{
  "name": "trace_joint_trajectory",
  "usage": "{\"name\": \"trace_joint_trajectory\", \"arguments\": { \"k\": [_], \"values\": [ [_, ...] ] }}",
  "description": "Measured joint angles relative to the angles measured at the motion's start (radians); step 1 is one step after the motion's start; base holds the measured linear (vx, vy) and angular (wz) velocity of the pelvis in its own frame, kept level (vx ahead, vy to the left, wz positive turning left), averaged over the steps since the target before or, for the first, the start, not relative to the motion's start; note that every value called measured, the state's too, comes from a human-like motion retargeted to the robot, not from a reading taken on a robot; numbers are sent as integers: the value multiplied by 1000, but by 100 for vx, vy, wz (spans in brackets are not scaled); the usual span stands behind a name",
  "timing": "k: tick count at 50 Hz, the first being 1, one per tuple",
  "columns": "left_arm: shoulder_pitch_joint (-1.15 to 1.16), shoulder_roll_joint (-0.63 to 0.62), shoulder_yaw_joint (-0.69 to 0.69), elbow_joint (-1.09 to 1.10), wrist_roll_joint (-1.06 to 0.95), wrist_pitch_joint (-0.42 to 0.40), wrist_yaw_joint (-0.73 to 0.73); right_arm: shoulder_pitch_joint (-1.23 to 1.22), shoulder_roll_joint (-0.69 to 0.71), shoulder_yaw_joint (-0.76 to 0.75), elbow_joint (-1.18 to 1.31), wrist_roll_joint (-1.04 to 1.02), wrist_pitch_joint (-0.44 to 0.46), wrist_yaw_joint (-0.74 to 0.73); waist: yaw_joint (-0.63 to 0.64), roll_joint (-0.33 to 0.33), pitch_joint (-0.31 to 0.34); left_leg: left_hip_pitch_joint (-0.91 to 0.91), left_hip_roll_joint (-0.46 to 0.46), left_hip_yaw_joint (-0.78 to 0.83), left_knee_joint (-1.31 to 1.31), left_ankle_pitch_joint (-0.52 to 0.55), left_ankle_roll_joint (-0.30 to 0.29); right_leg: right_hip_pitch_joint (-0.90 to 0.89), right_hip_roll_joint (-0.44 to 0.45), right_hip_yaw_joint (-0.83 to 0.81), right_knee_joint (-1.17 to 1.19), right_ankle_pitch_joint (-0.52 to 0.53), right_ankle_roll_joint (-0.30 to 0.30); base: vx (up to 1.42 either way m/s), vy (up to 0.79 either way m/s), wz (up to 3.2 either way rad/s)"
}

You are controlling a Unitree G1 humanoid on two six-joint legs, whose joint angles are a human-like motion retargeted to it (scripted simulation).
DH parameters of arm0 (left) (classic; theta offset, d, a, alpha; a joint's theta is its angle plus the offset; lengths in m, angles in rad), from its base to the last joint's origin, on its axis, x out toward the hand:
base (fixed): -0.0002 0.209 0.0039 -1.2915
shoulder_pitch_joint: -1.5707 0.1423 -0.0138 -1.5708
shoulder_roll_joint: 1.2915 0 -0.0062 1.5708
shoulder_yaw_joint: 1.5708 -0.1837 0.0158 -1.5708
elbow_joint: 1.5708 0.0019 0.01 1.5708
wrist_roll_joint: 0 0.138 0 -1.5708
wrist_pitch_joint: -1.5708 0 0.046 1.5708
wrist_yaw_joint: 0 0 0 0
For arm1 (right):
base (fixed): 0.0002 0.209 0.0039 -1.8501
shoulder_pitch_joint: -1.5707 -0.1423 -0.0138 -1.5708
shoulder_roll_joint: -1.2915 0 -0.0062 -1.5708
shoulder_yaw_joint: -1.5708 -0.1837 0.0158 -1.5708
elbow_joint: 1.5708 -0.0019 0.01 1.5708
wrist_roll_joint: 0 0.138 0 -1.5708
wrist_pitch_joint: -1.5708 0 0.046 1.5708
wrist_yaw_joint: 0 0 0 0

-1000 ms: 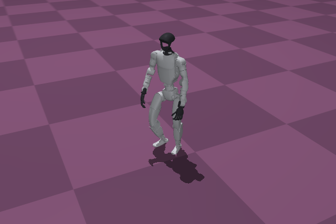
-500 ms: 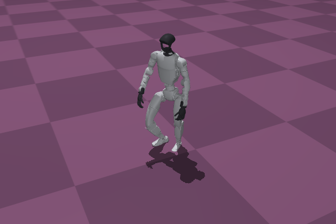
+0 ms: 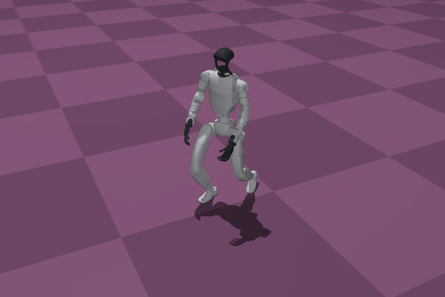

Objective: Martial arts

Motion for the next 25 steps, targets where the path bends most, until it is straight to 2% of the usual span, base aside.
{"name": "trace_joint_trajectory", "arguments": {
  "k": [2, 3, 5, 7, 9, 13, 15, 20, 23, 25],
  "values": [
    [14, 18, 18, -50, -26, -3, 16, 32, -5, -15, 32, 2, 11, -10, 32, 82, -30, -252, 217, -32, 424, 131, 25, -9, 122, -59, -63, 16, -57, 19, -27, -38],
    [20, 24, 26, -63, -25, -3, 25, 44, -13, -25, 46, 4, 15, -18, 52, 93, -31, -362, 280, -56, 588, 178, 57, 3, 159, -62, -86, 18, -76, 21, -28, -57],
    [34, 35, 43, -65, 0, 0, 47, 63, -27, -52, 71, 5, 21, -40, 95, 90, -22, -597, 339, -116, 873, 183, 119, 31, 206, -44, -121, 19, -104, 21, -26, -51],
    [61, 46, 64, -27, 42, 7, 75, 75, -38, -85, 88, 13, 25, -65, 119, 54, -9, -850, 314, -144, 1070, 118, 168, 57, 202, -10, -126, 7, -114, 21, -18, -20],
    [105, 57, 88, 34, 75, 17, 104, 86, -43, -118, 86, 32, 29, -91, 127, 10, 11, -1083, 270, -112, 1146, 35, 188, 88, 178, 21, -113, -16, -107, 24, -8, 7],
    [212, 76, 142, 177, 114, 26, 144, 104, -41, -179, 39, 64, 31, -135, 125, -77, 61, -1439, 190, 59, 975, -49, 189, 160, 92, 67, -85, -74, -51, 26, 8, 12],
    [266, 80, 170, 239, 130, 24, 152, 112, -36, -205, 8, 70, 24, -148, 135, -115, 92, -1557, 153, 118, 844, -59, 185, 204, 43, 92, -77, -104, -12, 24, 17, -23],
    [359, 61, 247, 310, 117, 23, 164, 128, -14, -243, -29, 67, 10, -164, 199, -214, 250, -1582, 119, 165, 774, -79, 161, 411, -98, 150, -42, -188, 45, 19, 8, -42],
    [377, 45, 312, 238, 67, 2, 186, 128, 9, -263, -8, 43, 12, -162, 235, -237, 283, -1575, 132, 167, 890, -27, 170, 451, -141, 168, -21, -216, 35, 12, 2, -30],
    [389, 30, 359, 124, 27, -25, 213, 129, 24, -273, 19, 22, 13, -158, 248, -238, 272, -1569, 137, 154, 984, 28, 177, 437, -148, 172, -5, -226, 14, 7, -2, -6]
  ]
}}
